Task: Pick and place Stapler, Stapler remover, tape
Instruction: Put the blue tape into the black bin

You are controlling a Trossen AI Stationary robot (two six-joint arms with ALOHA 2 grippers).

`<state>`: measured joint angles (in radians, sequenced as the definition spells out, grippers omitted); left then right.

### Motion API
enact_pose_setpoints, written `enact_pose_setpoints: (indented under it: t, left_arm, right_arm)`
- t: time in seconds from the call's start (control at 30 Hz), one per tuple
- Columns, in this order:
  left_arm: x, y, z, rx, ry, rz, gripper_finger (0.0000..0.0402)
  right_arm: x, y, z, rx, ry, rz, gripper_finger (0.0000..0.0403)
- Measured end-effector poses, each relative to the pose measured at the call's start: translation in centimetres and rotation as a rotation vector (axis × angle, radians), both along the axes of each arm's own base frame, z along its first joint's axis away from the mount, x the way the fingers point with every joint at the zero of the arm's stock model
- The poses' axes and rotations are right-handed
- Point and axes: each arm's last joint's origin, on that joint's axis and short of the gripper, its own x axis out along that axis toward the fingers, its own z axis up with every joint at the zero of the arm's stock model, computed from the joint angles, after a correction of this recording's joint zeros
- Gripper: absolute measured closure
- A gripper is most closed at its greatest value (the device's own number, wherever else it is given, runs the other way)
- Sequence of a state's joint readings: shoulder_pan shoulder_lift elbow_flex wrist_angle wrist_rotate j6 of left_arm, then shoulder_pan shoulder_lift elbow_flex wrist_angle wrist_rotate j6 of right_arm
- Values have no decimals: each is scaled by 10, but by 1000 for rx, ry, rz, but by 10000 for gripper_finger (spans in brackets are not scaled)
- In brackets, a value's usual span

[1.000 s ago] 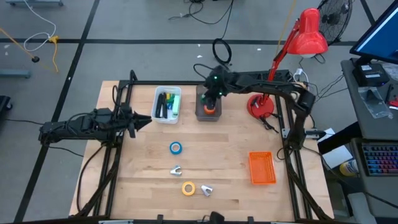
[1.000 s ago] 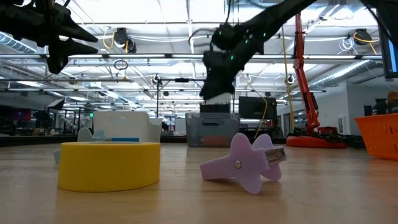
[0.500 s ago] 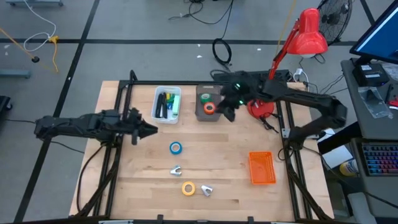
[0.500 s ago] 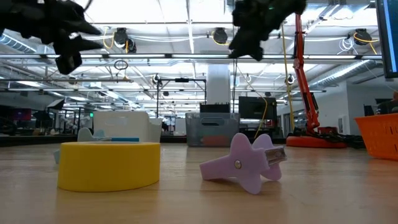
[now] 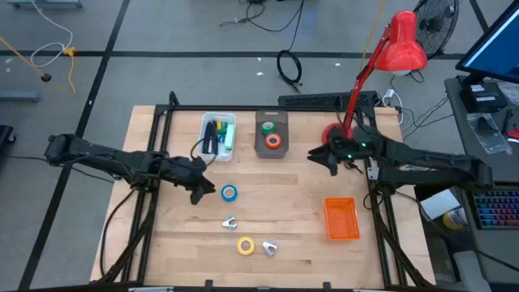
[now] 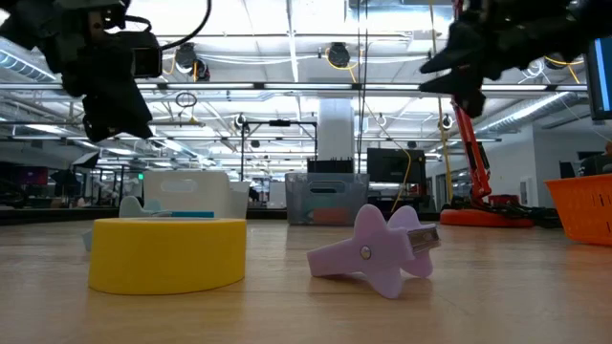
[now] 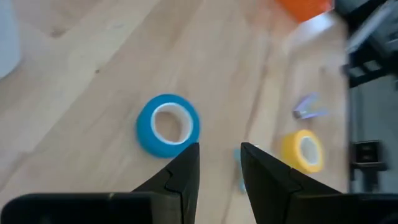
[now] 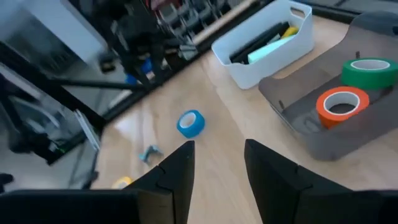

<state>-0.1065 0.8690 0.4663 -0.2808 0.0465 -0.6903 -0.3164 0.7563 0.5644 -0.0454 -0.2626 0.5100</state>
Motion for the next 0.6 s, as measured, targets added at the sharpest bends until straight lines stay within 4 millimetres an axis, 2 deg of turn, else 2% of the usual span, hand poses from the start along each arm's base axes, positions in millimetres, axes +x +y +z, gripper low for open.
enact_pose_setpoints:
  t: [0.33, 0.43, 0.6]
  left_arm:
    - [41, -4, 15, 34, 228, 96, 284]
    - [52, -5, 12, 12, 311, 151, 284]
    - [62, -6, -2, -75, 447, 255, 284]
  right_arm:
    - [-37, 10, -43, -35, -99, -13, 272]
    - [-44, 12, -48, -91, -120, -42, 272]
    - [-51, 11, -45, -299, -149, -102, 273]
